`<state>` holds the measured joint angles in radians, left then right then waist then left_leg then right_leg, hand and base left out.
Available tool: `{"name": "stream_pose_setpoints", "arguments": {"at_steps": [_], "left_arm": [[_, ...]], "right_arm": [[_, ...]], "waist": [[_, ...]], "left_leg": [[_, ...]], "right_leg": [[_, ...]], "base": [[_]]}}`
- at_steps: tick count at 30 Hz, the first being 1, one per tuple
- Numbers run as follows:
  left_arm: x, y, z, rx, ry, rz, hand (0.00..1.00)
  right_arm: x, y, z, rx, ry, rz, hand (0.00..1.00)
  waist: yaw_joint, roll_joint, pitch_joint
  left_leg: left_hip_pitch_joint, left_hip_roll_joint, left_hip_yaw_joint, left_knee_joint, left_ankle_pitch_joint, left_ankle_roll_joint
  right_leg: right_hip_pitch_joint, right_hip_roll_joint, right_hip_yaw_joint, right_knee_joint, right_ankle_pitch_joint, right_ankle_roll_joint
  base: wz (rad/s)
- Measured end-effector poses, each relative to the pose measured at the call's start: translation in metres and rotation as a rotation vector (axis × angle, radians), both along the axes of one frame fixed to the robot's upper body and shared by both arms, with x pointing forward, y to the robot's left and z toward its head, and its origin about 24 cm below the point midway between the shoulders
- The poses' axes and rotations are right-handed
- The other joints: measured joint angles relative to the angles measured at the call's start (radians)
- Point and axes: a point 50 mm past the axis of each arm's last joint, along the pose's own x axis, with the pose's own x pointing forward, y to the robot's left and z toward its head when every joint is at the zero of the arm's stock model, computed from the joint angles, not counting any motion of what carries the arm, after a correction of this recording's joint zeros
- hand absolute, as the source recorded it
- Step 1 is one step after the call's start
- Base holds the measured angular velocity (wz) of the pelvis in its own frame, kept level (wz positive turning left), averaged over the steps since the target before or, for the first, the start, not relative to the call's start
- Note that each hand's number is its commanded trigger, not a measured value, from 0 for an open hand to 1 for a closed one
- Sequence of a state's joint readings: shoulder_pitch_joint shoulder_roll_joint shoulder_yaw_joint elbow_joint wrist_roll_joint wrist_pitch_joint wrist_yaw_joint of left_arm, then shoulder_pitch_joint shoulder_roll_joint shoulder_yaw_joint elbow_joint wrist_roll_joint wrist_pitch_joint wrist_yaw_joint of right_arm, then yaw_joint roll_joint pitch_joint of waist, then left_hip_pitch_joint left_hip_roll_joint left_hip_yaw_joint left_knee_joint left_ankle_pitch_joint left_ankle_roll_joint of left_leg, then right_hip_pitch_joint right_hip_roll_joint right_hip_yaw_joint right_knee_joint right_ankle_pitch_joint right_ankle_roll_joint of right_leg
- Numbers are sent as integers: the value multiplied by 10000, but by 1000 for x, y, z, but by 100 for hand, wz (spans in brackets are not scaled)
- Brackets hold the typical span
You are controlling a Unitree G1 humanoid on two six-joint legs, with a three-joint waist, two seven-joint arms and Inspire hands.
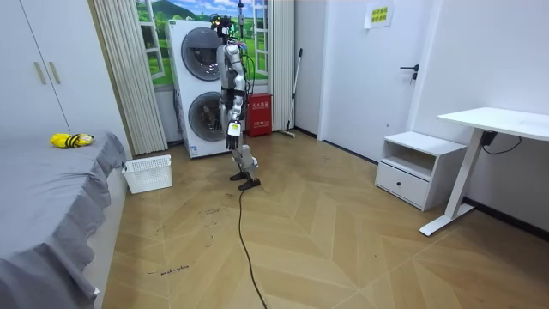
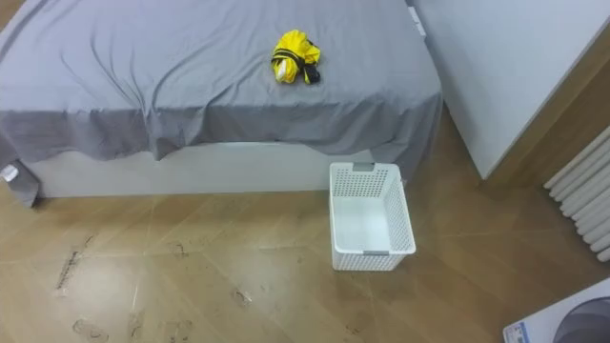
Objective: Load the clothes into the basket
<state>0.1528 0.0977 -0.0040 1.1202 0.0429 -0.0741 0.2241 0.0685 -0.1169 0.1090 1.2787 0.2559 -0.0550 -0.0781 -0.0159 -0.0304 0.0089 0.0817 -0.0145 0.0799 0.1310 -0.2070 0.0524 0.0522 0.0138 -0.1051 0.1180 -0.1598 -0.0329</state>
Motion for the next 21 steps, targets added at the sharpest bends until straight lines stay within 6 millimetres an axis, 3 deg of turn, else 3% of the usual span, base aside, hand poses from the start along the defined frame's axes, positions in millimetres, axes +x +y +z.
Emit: {"name": "stream_pose_setpoints", "arguments": {"at_steps": [2, 17, 21], "left_arm": [[1, 0, 0, -5, -13, -11, 0], [-7, -1, -2, -420, 184, 33, 0], [-9, -1, -2, -536, 158, 424, 0]], "right_arm": [[-1, 0, 0, 41, 0, -60, 0], [-13, -3, -1, 581, -41, -1356, 0], [-17, -2, -1, 859, -100, -1964, 0]], "waist": [[2, 47, 27], [-32, 189, -33], [5, 186, -30]], "left_leg": [[-1, -3, 3, 7, 0, 0], [91, 3, 52, 6, 0, 0], [184, 35, 254, -22, -11, -1]], "right_leg": [[9, -3, -3, 2, 0, 1], [57, -1, 4, 45, 1, 0], [83, 39, 226, 119, -3, -4]], "base": [[0], [0], [-14]]}}
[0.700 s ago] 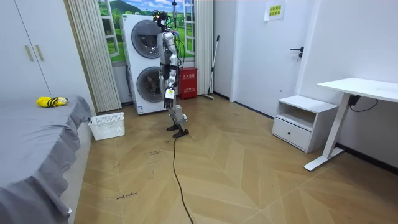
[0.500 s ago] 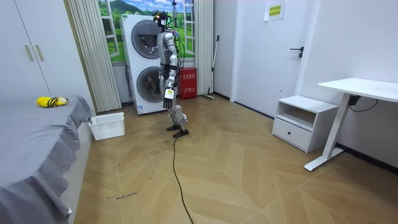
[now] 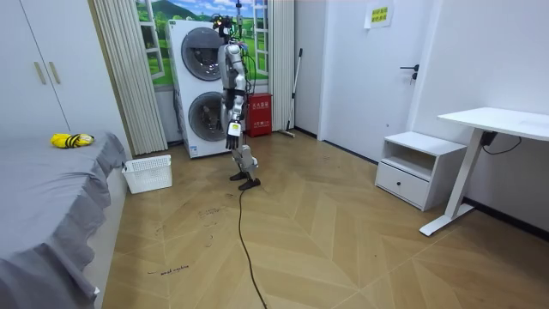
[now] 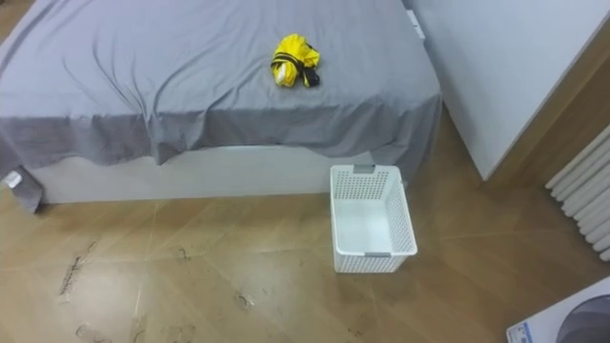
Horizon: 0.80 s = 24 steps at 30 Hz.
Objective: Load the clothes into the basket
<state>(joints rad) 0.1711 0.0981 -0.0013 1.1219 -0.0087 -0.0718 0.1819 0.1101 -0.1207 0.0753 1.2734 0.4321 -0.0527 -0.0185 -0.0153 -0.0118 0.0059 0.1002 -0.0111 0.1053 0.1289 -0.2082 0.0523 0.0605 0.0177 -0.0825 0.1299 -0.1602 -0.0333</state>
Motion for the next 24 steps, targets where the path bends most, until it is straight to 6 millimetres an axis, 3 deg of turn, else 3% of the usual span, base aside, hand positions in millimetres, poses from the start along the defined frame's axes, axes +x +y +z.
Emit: {"name": "stream_pose_setpoints", "arguments": {"at_steps": [3, 6, 8, 9, 10, 11, 12, 14, 15, 17, 18, 19, 20, 21, 22, 23, 24], "left_arm": [[0, 2, 0, -24, -34, 169, 0], [-1, 5, 1, -153, -97, 696, 0], [-2, 6, 1, -373, -255, 1517, 0], [-1, 6, 1, -408, -302, 1649, 0], [0, 7, 1, -437, -387, 1830, 0], [1, 7, 1, -492, -480, 2029, 0], [1, 7, 1, -537, -540, 2131, 0], [5, 5, 2, -667, -843, 2367, 0], [5, 4, 2, -768, -925, 2531, 0], [0, 1, 1, -835, -957, 2734, 0], [-1, 1, 1, -847, -959, 2795, 0], [-1, 1, 2, -857, -1054, 2881, 0], [2, 2, 3, -821, -1266, 2853, 0], [2, 3, 3, -802, -1320, 2838, 0], [6, 2, 3, -827, -1422, 2774, 0], [8, 2, 3, -858, -1404, 2720, 0], [8, 0, 3, -900, -1389, 2653, 0]], "right_arm": [[-2, 1, 0, 112, 23, 12, 0], [-4, 2, -1, 317, 126, -68, 0], [-6, 3, -1, 436, 127, -195, 0], [-6, 4, -1, 475, 124, -210, 0], [-6, 3, -1, 521, 95, -229, 0], [-7, 1, -1, 500, 81, -291, 0], [-7, 1, -1, 479, 86, -328, 0], [-4, -3, 0, 375, 16, -435, 0], [-1, -3, 0, 356, -42, -413, 0], [-1, -3, 0, 370, 108, -319, 0], [-2, -4, 0, 367, 176, -281, 0], [-3, -3, 0, 383, 237, -279, 0], [-1, -3, 0, 418, 174, -354, 0], [-2, -2, 0, 435, 160, -394, 0], [3, -2, 0, 464, -18, -437, 0], [4, -2, 1, 477, -115, -446, 0], [6, -1, 1, 471, -312, -411, 0]], "waist": [[-7, -35, 12], [41, -64, 39], [147, -59, 29], [161, -103, 32], [188, -141, 31], [196, -200, 82], [221, -155, 67], [233, -179, 42], [236, -186, 45], [352, -173, 45], [383, -160, 51], [446, -197, -9], [405, -233, -114], [366, -380, -178], [372, -447, -43], [380, -444, -33], [382, -429, -31]], "left_leg": [[-15, 59, 52, 143, -148, -21], [-137, 216, 164, 926, -614, -96], [-537, 440, 278, 2094, -1084, -291], [-718, 454, 322, 2509, -1100, -320], [-1330, 525, 490, 3718, -1091, -330], [-2199, 564, 436, 5159, -1031, -353], [-2512, 499, 336, 5348, -1056, -339], [-3473, 226, 189, 4478, -966, -338], [-4119, -28, 28, 3343, -521, -481], [-4811, 2, -10, 1757, 1117, -583], [-4849, -3, 2, 1626, 1468, -550], [-4933, -104, 269, 1652, 2040, -190], [-5113, -298, 557, 1855, 2103, 217], [-5127, -433, 698, 2009, 1965, 409], [-5118, -606, 885, 2401, 1549, 678], [-5086, -681, 931, 2654, 1358, 745], [-4908, -810, 1043, 2985, 871, 834]], "right_leg": [[-98, 28, -17, 182, -93, -22], [-119, 105, 8, 547, -406, -111], [-133, 237, 54, 869, -736, -278], [-149, 214, 72, 938, -802, -307], [-135, 202, 174, 950, -832, -322], [-21, 176, 263, 979, -906, -348], [1, 117, 272, 1007, -961, -344], [-26, -136, 275, 1148, -1192, -249], [-88, -343, 292, 1273, -1386, -130], [191, -648, 372, 1260, -1759, 78], [304, -720, 444, 1217, -1864, 150], [444, -931, 539, 1156, -2074, 341], [469, -1221, 542, 1120, -2194, 556], [468, -1375, 533, 1073, -2225, 719], [515, -1562, 544, 1067, -2183, 846], [604, -1664, 541, 1075, -2116, 922], [803, -1862, 534, 1264, -2011, 1070]], "base": [[-6], [-10], [-10], [0], [11], [11], [11], [0], [-12], [-29], [-28], [-7], [0], [0], [-6], [-10], [-14]]}}
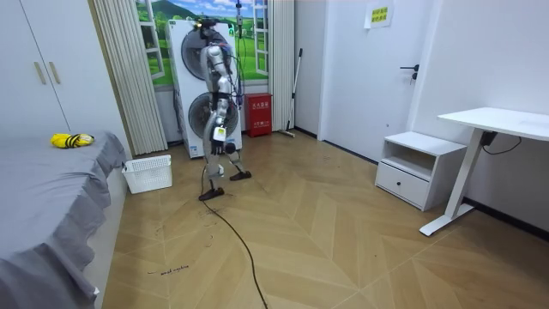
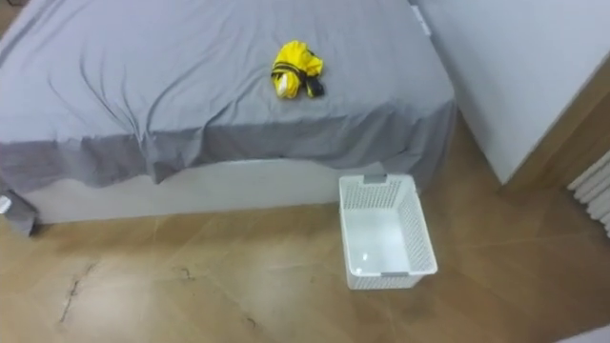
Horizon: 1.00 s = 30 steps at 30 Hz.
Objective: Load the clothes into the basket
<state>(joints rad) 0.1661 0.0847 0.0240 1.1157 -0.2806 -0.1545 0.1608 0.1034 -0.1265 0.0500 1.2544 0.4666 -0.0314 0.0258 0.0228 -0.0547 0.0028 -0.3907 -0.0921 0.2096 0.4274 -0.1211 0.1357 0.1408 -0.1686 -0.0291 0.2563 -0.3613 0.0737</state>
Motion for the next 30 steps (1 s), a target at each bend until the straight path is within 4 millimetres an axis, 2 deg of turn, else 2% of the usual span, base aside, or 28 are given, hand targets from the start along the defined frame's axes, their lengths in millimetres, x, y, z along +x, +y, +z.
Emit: {"name": "stream_pose_setpoints", "arguments": {"at_steps": [1, 2, 3, 4, 5, 6, 8, 9, 10, 11, 12, 13, 14, 15, 16, 17, 18, 19, 20, 21, 22, 24, 25, 26, 27, 28, 29, 30], "left_arm": [[1, -1, 0, -6, 12, -73, 0], [0, 0, 0, 36, 27, -107, 0], [1, 0, 0, 56, 2, -159, 0], [5, -1, 1, 86, -87, -289, 0], [6, 0, 1, 123, -98, -371, 0], [6, 0, 1, 135, -99, -420, 0], [12, 1, 2, 259, -276, -649, 0], [19, 0, 4, 351, -442, -974, 0], [27, 0, 5, 402, -656, -1181, 0], [33, -2, 7, 419, -828, -1351, 0], [34, -3, 7, 411, -861, -1450, 0], [36, -5, 7, 402, -879, -1701, 0], [33, -9, 5, 335, -718, -1917, 0], [31, -11, 4, 302, -656, -1987, 0], [28, -11, 4, 280, -568, -1985, 0], [24, -9, 3, 327, -441, -1960, 0], [20, -6, 3, 368, -355, -1934, 0], [8, -5, 1, 366, -30, -1828, 0], [-4, -4, 0, 336, 246, -1761, 0], [-5, -4, -1, 327, 290, -1740, 0], [-6, -3, 0, 350, 264, -1647, 0], [-12, 2, 0, 446, 326, -1323, 0], [-20, 5, 1, 530, 429, -1267, 0], [-24, 6, 1, 576, 512, -1218, 0], [-24, 7, 1, 595, 510, -1233, 0], [-21, 7, 2, 602, 387, -1296, 0], [-17, 7, 3, 661, 198, -1273, 0], [-14, 7, 4, 691, 117, -1268, 0]], "right_arm": [[3, 1, 1, -1, -217, 9, 0], [5, 2, 2, 4, -440, -18, 0], [8, 1, 2, -14, -593, -6, 0], [10, 0, 3, -84, -750, -9, 0], [10, -1, 3, -115, -830, 1, 0], [12, -1, 4, -94, -946, 10, 0], [23, -1, 7, 10, -1475, -12, 0], [27, -1, 9, 31, -1730, 7, 0], [32, -1, 11, 38, -1919, 40, 0], [35, 0, 11, 40, -2045, 61, 0], [37, 0, 12, 37, -2111, 100, 0], [42, 0, 14, -2, -2273, 176, 0], [48, -1, 16, -84, -2514, 141, 0], [49, -2, 17, -169, -2632, 105, 0], [54, -2, 18, -272, -2887, 77, 0], [63, -1, 21, -327, -3228, 105, 0], [68, 0, 23, -328, -3409, 129, 0], [76, 0, 26, -356, -3734, 183, 0], [86, 1, 31, -422, -4154, 214, 0], [90, 1, 34, -461, -4346, 222, 0], [94, 0, 36, -518, -4541, 213, 0], [96, 1, 38, -461, -4638, 235, 0], [98, 2, 40, -440, -4826, 265, 0], [101, 2, 41, -390, -4961, 212, 0], [101, 2, 42, -378, -4985, 162, 0], [102, 2, 42, -353, -5045, -6, 0], [104, 1, 43, -358, -5095, -149, 0], [104, 1, 44, -383, -5135, -207, 0]], "waist": [[-15, -15, 8], [-37, -66, 43], [-58, -65, 45], [-73, -53, 73], [-108, 171, 76], [-113, 72, 93], [-158, 310, 80], [-211, 333, 118], [-237, 434, 105], [-242, 443, 137], [-204, 454, 150], [-142, 444, 139], [-230, 550, 132], [-192, 587, 97], [-102, 602, 77], [70, 608, 65], [145, 605, 64], [166, 714, -7], [97, 989, -13], [12, 1091, 48], [-185, 1145, 80], [-160, 1078, 61], [-211, 1047, 43], [-273, 894, 48], [-306, 843, 72], [-397, 692, 139], [-360, 561, 149], [-325, 526, 137]], "left_leg": [[341, -152, 94, 37, -408, 83], [897, -388, 113, -172, -642, 173], [1178, -477, 113, -300, -747, 225], [1768, -562, 79, -539, -947, 287], [2373, -580, -30, -876, -1075, 330], [2626, -579, -96, -1063, -1108, 343], [3356, -522, -343, -1617, -1110, 344], [3696, -401, -542, -1941, -1111, 340], [3962, -298, -765, -2154, -1140, 307], [4245, -173, -885, -2438, -1165, 264], [4422, -131, -927, -2590, -1178, 239], [4787, -61, -936, -2884, -1219, 165], [5164, 91, -1062, -3059, -1297, 42], [5297, 172, -1122, -3091, -1312, 14], [5485, 299, -1191, -3083, -1381, -111], [5649, 440, -1410, -3032, -1559, -418], [5755, 495, -1486, -2975, -1664, -570], [5984, 725, -1695, -2837, -1951, -917], [6055, 1042, -1611, -2568, -2173, -1276], [6098, 1170, -1552, -2397, -2207, -1368], [6089, 1335, -1374, -1830, -2174, -1458], [5785, 1476, -979, -173, -1879, -1941], [5438, 1597, -1009, 1140, -1402, -2327], [5029, 1732, -1067, 2285, -1082, -2248], [4829, 1773, -1047, 2580, -1180, -2137], [4351, 1870, -1040, 2878, -1407, -1849], [3775, 1890, -1084, 2736, -1781, -1794], [3485, 1887, -1088, 2594, -1938, -1837]], "right_leg": [[-48, -203, -14, 871, 0, 8], [-358, -460, -29, 2319, 127, 199], [-584, -585, -38, 3147, 354, 305], [-1104, -727, -52, 4707, 1274, 251], [-1588, -740, -51, 5963, 2147, 29], [-1841, -730, -111, 6447, 2059, 9], [-2798, -646, -654, 7188, 1294, -242], [-3425, -339, -939, 6896, 818, -342], [-4036, 57, -1165, 6046, 559, -438], [-4507, 446, -1258, 4696, 554, -540], [-4703, 637, -1316, 3959, 606, -597], [-4919, 947, -1469, 2401, 1015, -763], [-5009, 1231, -1517, 1434, 2177, -936], [-4952, 1387, -1509, 931, 2664, -1023], [-4858, 1627, -1555, 136, 3409, -1272], [-4881, 1997, -1590, -441, 4027, -1653], [-4899, 2146, -1650, -661, 4278, -1837], [-4857, 2330, -1729, -482, 4589, -1817], [-4679, 2539, -1947, -17, 4112, -2031], [-4605, 2613, -2019, 170, 3875, -2072], [-4369, 2668, -2244, 428, 3369, -2056], [-3798, 2730, -2450, 441, 2859, -2087], [-3210, 2769, -2425, 141, 2661, -2107], [-2704, 2733, -2285, -93, 2517, -2095], [-2432, 2710, -2221, -221, 2472, -2086], [-1929, 2674, -2152, -560, 2424, -2041], [-1566, 2614, -2091, -829, 2402, -2003], [-1453, 2593, -2023, -927, 2398, -1996]], "base": [[-12], [-6], [-5], [-10], [-11], [-4], [15], [35], [44], [35], [18], [15], [18], [17], [-12], [-29], [-39], [-27], [-9], [20], [27], [6], [-6], [0], [12], [6], [0], [-26]]}}
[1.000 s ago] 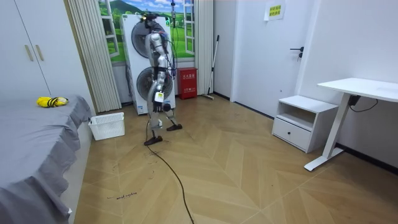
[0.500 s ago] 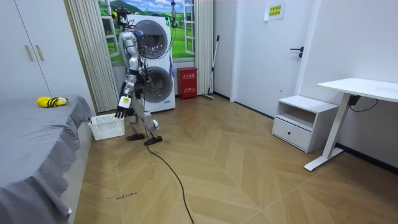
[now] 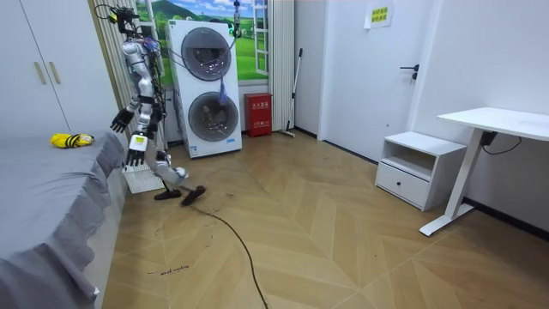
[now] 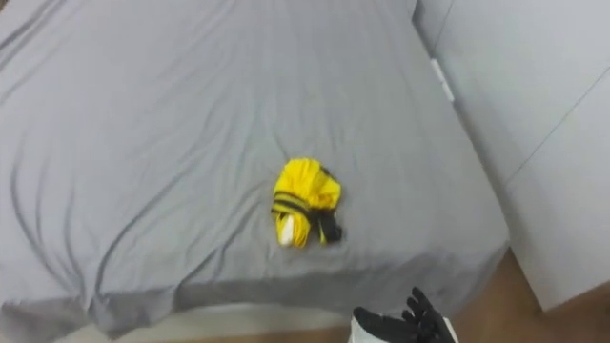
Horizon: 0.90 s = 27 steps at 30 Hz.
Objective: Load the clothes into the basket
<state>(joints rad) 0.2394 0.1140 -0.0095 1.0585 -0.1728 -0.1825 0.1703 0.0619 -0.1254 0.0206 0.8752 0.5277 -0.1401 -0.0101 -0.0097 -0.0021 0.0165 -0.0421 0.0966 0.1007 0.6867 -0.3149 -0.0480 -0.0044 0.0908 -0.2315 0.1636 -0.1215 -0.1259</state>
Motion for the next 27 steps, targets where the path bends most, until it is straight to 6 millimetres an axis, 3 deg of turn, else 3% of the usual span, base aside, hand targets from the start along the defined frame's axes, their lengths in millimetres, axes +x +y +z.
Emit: {"name": "stream_pose_setpoints", "arguments": {"at_steps": [1, 3, 4, 5, 11, 14, 22, 27], "left_arm": [[4, 0, 0, 15, -102, 28, 0], [8, 0, 1, -28, -237, 107, 0], [10, 0, 1, -51, -289, 185, 0], [12, -1, 1, -89, -327, 125, 0], [13, -9, -1, -280, -215, -356, 0], [18, -11, -1, -303, -153, -659, 0], [33, -9, -1, -109, -115, -1092, 0], [37, -4, 0, 38, -78, -1169, 0]], "right_arm": [[2, 0, 2, -89, -68, 17, 0], [6, 0, 5, -225, -216, 104, 0], [8, 3, 7, -216, -337, 126, 0], [11, 5, 9, -216, -420, 294, 0], [30, 12, 30, -371, -1678, 844, 0], [36, 20, 35, -659, -1970, 1505, 0], [58, 35, 45, -1008, -2487, 2465, 0], [71, 45, 52, -888, -2885, 2872, 0]], "waist": [[155, -47, -5], [308, -99, -21], [329, -36, -130], [241, -135, -200], [143, -218, -203], [164, -174, -157], [472, -313, -46], [497, -445, -62]], "left_leg": [[-477, -25, 0, -574, -181, -22], [-1069, 0, -30, -1921, -84, -57], [-1264, 12, 88, -2289, 386, 483], [-947, -213, 82, -2796, 496, 565], [-275, -761, 186, -4008, 871, 797], [-360, -930, 119, -4363, 1073, 868], [-1058, -1073, 123, -4639, 1391, 971], [-1494, -1091, 128, -4646, 1483, 1022]], "right_leg": [[195, -47, 215, -109, -25, 44], [294, -65, 543, -132, -105, 178], [337, -137, 694, -86, -206, 305], [342, -293, 763, -81, -280, 439], [365, -739, 753, -106, -418, 726], [171, -887, 617, -107, -447, 776], [-734, -1035, 569, 105, -437, 834], [-1239, -1080, 512, 239, -401, 873]], "base": [[-52], [-55], [-26], [-18], [-6], [13], [2], [2]]}}
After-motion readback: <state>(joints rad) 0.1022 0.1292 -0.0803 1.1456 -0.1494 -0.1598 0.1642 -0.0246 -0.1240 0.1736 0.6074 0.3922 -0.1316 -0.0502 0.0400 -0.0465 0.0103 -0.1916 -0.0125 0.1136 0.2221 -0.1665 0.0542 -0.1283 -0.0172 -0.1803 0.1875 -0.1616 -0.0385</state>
